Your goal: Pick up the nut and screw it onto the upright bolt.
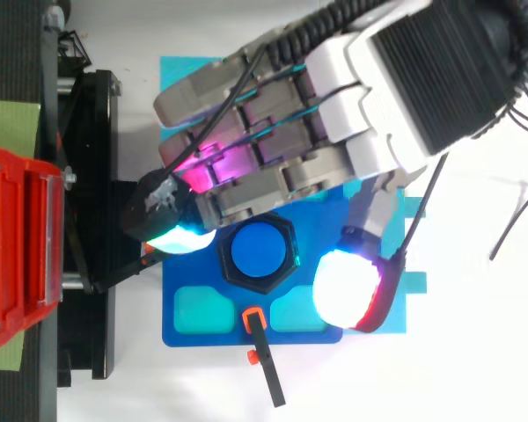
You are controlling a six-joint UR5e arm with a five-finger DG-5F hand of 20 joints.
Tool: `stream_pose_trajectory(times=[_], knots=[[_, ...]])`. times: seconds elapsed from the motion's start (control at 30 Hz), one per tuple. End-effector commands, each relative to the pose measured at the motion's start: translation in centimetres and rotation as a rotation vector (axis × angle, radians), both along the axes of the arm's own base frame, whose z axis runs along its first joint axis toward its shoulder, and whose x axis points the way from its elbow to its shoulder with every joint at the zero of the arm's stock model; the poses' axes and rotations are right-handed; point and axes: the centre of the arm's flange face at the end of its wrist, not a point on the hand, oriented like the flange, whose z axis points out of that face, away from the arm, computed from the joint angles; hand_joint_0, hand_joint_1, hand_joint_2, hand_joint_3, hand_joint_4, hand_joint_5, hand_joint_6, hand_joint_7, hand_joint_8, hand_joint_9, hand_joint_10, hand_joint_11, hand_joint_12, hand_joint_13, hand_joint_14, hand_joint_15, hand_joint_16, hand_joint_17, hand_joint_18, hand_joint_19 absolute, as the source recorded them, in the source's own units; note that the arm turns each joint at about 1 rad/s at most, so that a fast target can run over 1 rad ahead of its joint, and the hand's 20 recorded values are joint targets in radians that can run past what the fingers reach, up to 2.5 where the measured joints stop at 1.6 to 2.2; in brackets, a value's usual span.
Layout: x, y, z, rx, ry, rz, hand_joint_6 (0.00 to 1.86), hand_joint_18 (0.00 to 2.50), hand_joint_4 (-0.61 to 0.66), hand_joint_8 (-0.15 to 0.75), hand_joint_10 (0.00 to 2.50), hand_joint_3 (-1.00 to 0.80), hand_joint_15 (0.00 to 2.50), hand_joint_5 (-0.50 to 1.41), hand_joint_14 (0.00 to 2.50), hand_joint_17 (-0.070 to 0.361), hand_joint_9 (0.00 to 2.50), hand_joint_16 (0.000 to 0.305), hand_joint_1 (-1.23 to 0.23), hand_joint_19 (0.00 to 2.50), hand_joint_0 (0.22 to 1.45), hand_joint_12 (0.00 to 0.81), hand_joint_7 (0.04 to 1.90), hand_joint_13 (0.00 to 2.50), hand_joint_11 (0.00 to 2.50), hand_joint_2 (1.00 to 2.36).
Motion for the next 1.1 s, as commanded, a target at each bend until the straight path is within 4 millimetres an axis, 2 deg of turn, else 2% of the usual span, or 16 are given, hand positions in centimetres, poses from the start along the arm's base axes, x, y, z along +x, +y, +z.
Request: stream_pose_trajectory(times=[0.0, 0.23, 0.47, 0.87, 1.07], knots=[[0.0, 1.6, -1.5, 0.021, 0.014, -0.028, 0.5, 0.57, 0.2, 0.221, 0.0, -0.5, 0.0, -0.08, 0.0, 0.04, 0.97, 0.018, -0.2, 0.03, 0.51, 0.177, 0.71, 0.85, 0.0, 1.0], [0.3, 2.8, -1.9, 0.029, 0.02, -0.034, 0.5, 0.57, 0.21, 0.225, 0.0, -0.5, 0.0, -0.08, 0.0, 0.04, 0.97, 0.018, -0.2, 0.03, 0.5, 0.178, 0.73, 0.85, 0.0, 1.0], [0.1, 2.8, -2.3, 0.016, 0.038, -0.04, 0.5, 0.57, 0.21, 0.231, 0.0, -0.5, 0.0, -0.07, 0.0, 0.04, 0.97, 0.018, -0.2, 0.03, 0.51, 0.179, 0.78, 0.87, 0.0, 1.0], [-0.3, 1.9, -2.7, -0.026, 0.04, -0.047, 0.5, 0.58, 0.22, 0.238, 0.0, -0.5, 0.0, -0.06, 0.0, 0.038, 0.99, 0.017, -0.2, 0.02, 0.51, 0.175, 0.9, 0.89, 0.0, 1.0], [-0.5, 1.1, -2.8, -0.033, 0.04, -0.045, 0.51, 0.59, 0.21, 0.243, 0.0, -0.5, 0.0, -0.04, 0.0, 0.036, 1.0, 0.016, -0.2, 0.02, 0.51, 0.176, 1.1, 0.9, 0.0, 1.0]])
